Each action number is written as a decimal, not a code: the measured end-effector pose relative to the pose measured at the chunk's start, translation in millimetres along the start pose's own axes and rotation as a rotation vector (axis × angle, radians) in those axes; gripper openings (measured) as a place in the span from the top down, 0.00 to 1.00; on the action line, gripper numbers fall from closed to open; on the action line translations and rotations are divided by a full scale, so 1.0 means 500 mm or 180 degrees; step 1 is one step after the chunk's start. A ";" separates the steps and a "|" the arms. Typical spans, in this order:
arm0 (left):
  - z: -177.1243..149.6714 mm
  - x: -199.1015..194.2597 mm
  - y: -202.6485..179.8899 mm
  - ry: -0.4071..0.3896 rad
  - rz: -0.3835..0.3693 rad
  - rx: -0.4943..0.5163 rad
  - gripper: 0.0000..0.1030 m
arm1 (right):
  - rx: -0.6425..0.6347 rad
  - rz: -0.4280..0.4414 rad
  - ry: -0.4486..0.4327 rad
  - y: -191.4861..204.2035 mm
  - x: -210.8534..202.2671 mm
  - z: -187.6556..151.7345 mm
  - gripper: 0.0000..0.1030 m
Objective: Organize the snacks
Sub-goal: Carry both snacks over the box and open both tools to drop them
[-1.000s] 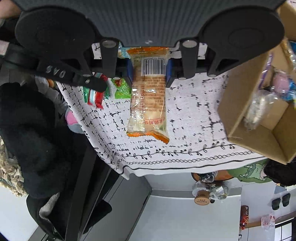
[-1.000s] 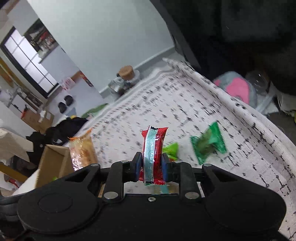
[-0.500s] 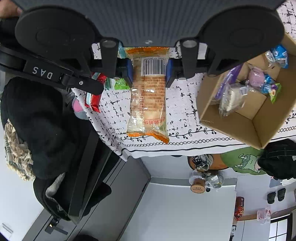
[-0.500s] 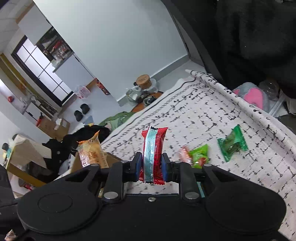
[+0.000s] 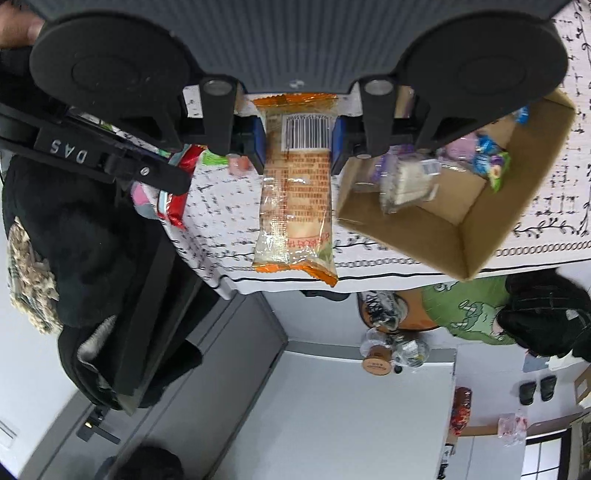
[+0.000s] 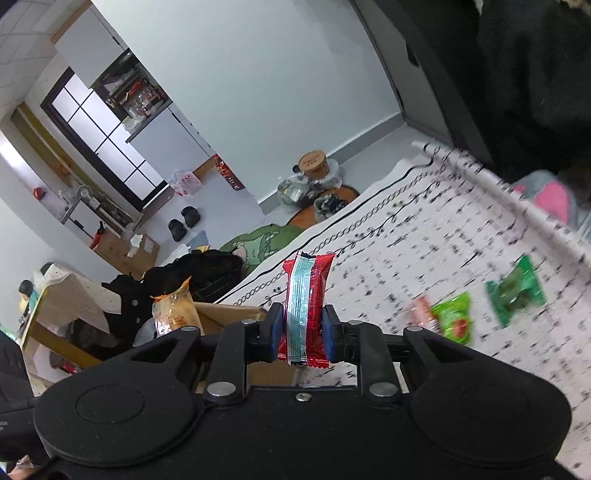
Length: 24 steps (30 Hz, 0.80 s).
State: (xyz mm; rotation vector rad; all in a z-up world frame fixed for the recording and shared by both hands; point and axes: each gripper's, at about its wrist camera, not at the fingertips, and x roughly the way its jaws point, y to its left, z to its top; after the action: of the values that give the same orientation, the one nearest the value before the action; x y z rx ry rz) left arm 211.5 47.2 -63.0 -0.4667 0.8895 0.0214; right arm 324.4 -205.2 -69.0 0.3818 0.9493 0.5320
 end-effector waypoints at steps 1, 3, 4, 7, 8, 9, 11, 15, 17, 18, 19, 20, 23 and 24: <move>0.003 0.000 0.012 0.0003 0.0013 -0.0018 0.68 | -0.0014 -0.0002 0.0026 0.004 0.007 -0.002 0.79; 0.008 0.000 0.035 0.0013 0.0048 -0.0052 0.68 | -0.0052 0.0013 0.0074 0.015 0.018 -0.006 0.79; 0.010 -0.001 0.044 0.0014 0.0060 -0.0058 0.68 | -0.0069 0.0020 0.0089 0.021 0.023 -0.008 0.79; 0.015 0.002 0.078 0.0037 0.0114 -0.0095 0.68 | -0.0086 0.0072 0.0101 0.038 0.034 -0.014 0.79; 0.018 0.006 0.089 0.0054 0.0132 -0.0119 0.68 | -0.0083 0.0088 0.0106 0.043 0.040 -0.016 0.79; 0.020 0.010 0.099 0.0067 0.0147 -0.0133 0.68 | -0.0077 0.0107 0.0116 0.048 0.046 -0.019 0.79; 0.025 0.020 0.119 0.0095 0.0182 -0.0154 0.68 | -0.0074 0.0135 0.0150 0.059 0.059 -0.024 0.79; 0.031 0.036 0.150 0.0125 0.0236 -0.0226 0.67 | -0.0112 0.0228 0.0218 0.083 0.084 -0.035 0.79; 0.036 0.045 0.162 0.0120 0.0312 -0.0190 0.64 | -0.0129 0.0262 0.0235 0.094 0.095 -0.038 0.79; 0.037 0.048 0.166 0.0114 0.0349 -0.0156 0.64 | -0.0130 0.0273 0.0239 0.099 0.100 -0.040 0.79; 0.038 0.050 0.171 0.0109 0.0372 -0.0167 0.62 | -0.0120 0.0290 0.0250 0.104 0.107 -0.041 0.79; 0.037 0.051 0.178 0.0109 0.0375 -0.0201 0.60 | -0.0113 0.0304 0.0264 0.108 0.113 -0.042 0.79; 0.038 0.055 0.194 0.0109 0.0401 -0.0248 0.58 | -0.0099 0.0341 0.0296 0.116 0.132 -0.046 0.78; 0.038 0.054 0.199 0.0098 0.0404 -0.0258 0.57 | -0.0092 0.0353 0.0303 0.121 0.137 -0.047 0.78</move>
State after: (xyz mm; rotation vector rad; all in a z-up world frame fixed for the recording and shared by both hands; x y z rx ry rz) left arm 221.9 139.7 -111.4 -0.4866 0.9499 0.1672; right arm 321.0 -114.6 -95.2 0.3876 1.0149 0.6691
